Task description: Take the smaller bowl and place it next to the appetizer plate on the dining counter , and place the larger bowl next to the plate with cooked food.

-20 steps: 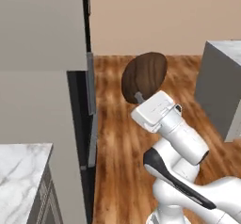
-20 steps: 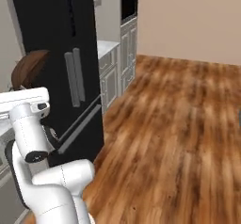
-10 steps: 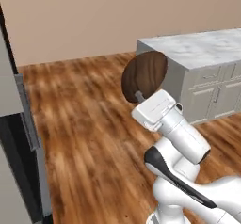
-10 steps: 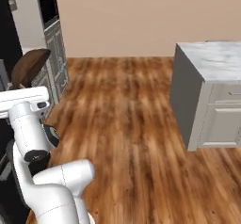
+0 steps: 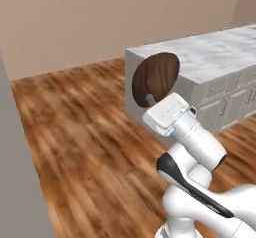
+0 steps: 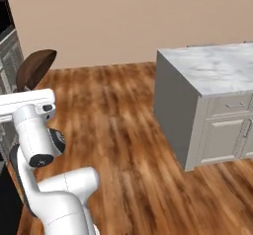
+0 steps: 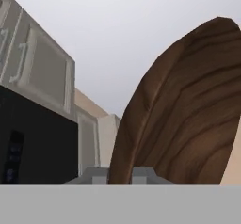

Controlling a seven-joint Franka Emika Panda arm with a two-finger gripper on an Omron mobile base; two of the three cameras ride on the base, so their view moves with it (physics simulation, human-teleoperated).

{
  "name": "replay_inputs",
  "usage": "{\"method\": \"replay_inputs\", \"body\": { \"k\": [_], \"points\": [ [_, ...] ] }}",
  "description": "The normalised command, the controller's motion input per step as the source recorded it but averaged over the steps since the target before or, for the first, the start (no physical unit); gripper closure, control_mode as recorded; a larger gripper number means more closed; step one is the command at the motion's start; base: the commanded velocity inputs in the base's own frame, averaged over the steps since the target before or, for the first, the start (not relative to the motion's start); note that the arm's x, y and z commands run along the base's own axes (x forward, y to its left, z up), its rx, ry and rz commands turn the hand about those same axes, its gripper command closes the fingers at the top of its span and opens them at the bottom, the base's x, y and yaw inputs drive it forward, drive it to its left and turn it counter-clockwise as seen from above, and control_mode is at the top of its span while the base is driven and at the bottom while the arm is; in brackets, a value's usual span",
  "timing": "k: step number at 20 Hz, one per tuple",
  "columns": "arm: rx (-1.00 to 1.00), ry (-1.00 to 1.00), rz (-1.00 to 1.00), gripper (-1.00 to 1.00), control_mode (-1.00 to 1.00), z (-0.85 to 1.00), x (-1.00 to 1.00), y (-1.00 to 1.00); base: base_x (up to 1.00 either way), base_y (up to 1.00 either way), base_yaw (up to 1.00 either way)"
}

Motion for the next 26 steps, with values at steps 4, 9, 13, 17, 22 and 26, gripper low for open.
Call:
{"method": "replay_inputs", "body": {
  "k": [4, 9, 13, 17, 22, 26],
  "points": [
    [0.00, 0.00, 0.00, 1.00, 1.00, 0.00, 0.00, 0.00, 1.00, 0.85, -0.30],
    [0.00, 0.00, 0.00, 1.00, 1.00, 0.00, 0.00, 0.00, 1.00, 0.71, -0.45],
    [0.00, 0.00, 0.00, 1.00, 1.00, 0.00, 0.00, 0.00, 1.00, 0.85, -0.53],
    [0.00, 0.00, 0.00, 1.00, 1.00, 0.00, 0.00, 0.00, 1.00, 1.00, -0.38],
    [0.00, 0.00, 0.00, 1.00, 1.00, 0.00, 0.00, 0.00, 1.00, 1.00, -0.37],
    [0.00, 0.00, 0.00, 1.00, 1.00, 0.00, 0.00, 0.00, 1.00, 1.00, -0.33]
  ]
}}
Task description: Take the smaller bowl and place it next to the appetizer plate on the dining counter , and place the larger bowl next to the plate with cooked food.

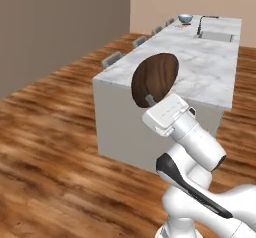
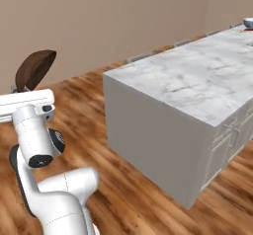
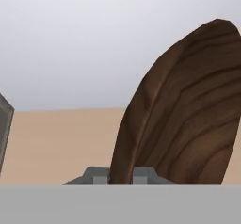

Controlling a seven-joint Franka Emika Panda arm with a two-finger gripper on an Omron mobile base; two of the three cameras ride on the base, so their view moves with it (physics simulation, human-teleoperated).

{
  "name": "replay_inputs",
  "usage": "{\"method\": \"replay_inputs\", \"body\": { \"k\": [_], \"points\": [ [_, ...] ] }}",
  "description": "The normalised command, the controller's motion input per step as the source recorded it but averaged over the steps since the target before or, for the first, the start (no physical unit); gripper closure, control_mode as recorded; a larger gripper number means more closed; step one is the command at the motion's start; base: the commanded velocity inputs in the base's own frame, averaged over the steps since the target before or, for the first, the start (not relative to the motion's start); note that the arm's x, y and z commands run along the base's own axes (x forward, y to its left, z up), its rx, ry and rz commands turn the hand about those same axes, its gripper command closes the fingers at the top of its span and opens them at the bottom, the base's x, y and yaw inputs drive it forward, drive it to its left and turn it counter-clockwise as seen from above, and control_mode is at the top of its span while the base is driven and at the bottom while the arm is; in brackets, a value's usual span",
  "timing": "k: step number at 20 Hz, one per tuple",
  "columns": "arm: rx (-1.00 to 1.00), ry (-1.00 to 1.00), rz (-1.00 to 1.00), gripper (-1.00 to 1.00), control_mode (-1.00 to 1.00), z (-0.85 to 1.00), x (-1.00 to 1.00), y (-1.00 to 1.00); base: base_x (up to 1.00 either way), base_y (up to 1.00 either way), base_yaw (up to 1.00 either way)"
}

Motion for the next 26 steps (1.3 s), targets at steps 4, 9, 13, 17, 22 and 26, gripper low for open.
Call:
{"method": "replay_inputs", "body": {
  "k": [4, 9, 13, 17, 22, 26],
  "points": [
    [0.00, 0.00, 0.00, 1.00, 1.00, 0.00, 0.00, 0.00, 1.00, 1.00, -0.31],
    [0.00, 0.00, 0.00, 1.00, 1.00, 0.00, 0.00, 0.00, 0.96, 1.00, -0.27],
    [0.00, 0.00, 0.00, 1.00, 1.00, 0.00, 0.00, 0.00, 1.00, 1.00, -0.43],
    [0.00, 0.00, 0.00, 1.00, 1.00, 0.00, 0.00, 0.00, 0.99, 1.00, -0.54],
    [0.00, 0.00, 0.00, 1.00, 1.00, 0.00, 0.00, 0.00, 0.65, 1.00, -0.54],
    [0.00, 0.00, 0.00, 1.00, 1.00, 0.00, 0.00, 0.00, 0.27, 1.00, -0.32]
  ]
}}
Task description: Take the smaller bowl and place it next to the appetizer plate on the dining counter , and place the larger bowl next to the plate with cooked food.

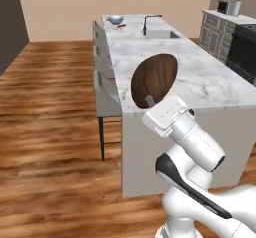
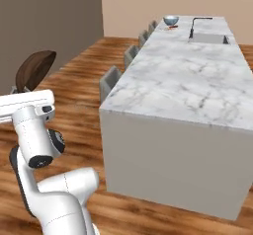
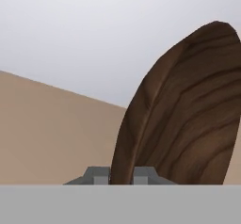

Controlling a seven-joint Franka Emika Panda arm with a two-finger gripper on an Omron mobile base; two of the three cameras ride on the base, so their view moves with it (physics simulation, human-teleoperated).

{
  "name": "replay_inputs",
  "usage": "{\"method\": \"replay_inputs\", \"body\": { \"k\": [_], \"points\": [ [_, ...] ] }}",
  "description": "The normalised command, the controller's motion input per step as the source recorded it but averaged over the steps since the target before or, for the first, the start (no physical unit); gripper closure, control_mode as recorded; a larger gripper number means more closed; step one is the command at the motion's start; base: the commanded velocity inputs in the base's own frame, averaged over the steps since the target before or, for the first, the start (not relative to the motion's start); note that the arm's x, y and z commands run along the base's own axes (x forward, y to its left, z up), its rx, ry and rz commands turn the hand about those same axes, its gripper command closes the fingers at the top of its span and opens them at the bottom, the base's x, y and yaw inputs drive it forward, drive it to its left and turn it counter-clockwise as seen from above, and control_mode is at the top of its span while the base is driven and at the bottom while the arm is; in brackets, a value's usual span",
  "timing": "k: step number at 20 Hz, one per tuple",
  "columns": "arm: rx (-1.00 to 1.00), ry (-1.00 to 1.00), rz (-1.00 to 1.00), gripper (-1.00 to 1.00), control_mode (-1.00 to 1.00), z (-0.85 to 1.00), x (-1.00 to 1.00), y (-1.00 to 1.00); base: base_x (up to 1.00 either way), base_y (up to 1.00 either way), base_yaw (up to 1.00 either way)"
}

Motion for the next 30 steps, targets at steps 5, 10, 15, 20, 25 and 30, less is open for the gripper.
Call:
{"method": "replay_inputs", "body": {
  "k": [5, 10, 15, 20, 25, 30],
  "points": [
    [0.00, 0.00, 0.00, 1.00, 1.00, 0.00, 0.00, 0.00, 0.46, 1.00, -0.31],
    [0.00, 0.00, 0.00, 1.00, 1.00, 0.00, 0.00, 0.00, 0.98, 1.00, -0.44],
    [0.00, 0.00, 0.00, 1.00, 1.00, 0.00, 0.00, 0.00, 0.98, 1.00, -0.47],
    [0.00, 0.00, 0.00, 1.00, 1.00, 0.00, 0.00, 0.00, 0.81, 1.00, -0.39],
    [0.00, 0.00, 0.00, 1.00, 1.00, 0.00, 0.00, 0.00, 0.67, 1.00, -0.41],
    [0.00, 0.00, 0.00, 1.00, 1.00, 0.00, 0.00, 0.00, 0.55, 1.00, -0.41]
  ]
}}
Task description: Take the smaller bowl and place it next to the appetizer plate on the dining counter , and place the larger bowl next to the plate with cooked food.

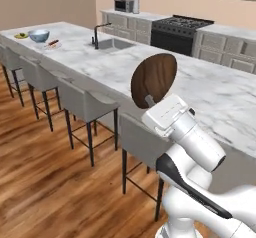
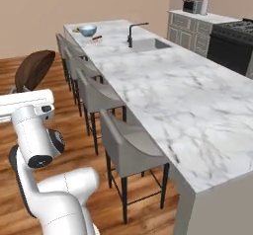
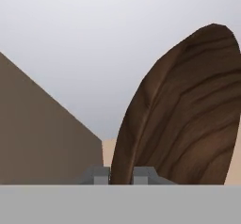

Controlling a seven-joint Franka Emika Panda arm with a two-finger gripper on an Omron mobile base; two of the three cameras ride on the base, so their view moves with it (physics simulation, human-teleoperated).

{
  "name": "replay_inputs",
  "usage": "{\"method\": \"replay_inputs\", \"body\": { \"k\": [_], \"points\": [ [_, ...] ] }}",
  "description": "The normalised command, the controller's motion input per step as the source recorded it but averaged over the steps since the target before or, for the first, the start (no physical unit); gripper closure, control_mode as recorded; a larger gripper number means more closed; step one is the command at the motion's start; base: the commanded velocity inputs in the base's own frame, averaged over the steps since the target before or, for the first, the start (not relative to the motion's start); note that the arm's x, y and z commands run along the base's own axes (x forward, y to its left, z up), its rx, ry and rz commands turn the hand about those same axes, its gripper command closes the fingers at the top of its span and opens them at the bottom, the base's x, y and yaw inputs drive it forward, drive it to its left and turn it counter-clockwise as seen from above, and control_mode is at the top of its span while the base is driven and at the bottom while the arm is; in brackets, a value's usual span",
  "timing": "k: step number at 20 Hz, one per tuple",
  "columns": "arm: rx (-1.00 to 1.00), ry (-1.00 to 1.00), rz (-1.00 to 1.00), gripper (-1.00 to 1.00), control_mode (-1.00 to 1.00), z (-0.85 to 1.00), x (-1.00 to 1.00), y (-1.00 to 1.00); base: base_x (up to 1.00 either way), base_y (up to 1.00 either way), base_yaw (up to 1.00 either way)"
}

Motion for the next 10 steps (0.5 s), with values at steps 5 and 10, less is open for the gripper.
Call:
{"method": "replay_inputs", "body": {
  "k": [5, 10],
  "points": [
    [0.00, 0.00, 0.00, 1.00, 1.00, 0.00, 0.00, 0.00, 0.42, 1.00, -0.45],
    [0.00, 0.00, 0.00, 1.00, 1.00, 0.00, 0.00, 0.00, 0.47, 1.00, -0.39]
  ]
}}
